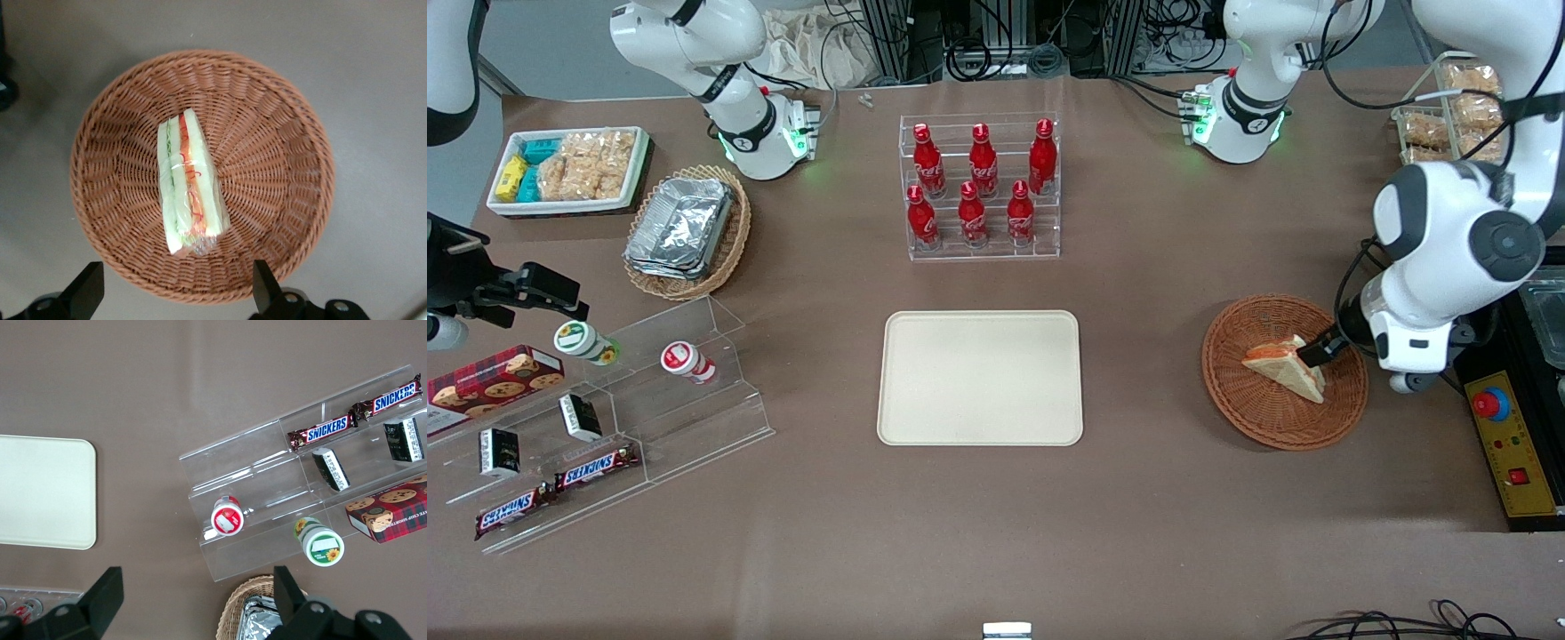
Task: Place sandwich from basket to tray
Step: 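Lower the open left gripper over the sandwich in the wicker basket, then close the left gripper on the triangular sandwich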
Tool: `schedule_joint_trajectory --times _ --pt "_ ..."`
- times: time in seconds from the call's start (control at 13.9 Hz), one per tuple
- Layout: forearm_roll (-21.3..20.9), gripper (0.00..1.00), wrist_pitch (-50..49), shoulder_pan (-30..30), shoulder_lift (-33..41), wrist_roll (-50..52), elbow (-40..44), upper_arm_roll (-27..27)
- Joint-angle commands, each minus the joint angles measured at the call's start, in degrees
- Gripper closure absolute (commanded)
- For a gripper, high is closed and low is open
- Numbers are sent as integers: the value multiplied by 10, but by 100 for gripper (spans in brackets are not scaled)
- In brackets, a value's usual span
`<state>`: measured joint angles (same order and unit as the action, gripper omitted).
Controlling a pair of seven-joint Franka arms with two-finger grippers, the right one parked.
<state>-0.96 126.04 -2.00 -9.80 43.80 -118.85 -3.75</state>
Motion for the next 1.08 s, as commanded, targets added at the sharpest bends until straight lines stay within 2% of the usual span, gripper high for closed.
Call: schedule_joint_trajectory --times 0.0,0.79,1.01 --pt "-8 0 35 -2 -28 31 -4 16" --pt "-8 0 86 0 -91 79 -20 21" --pt "-8 0 119 13 -120 137 -19 20"
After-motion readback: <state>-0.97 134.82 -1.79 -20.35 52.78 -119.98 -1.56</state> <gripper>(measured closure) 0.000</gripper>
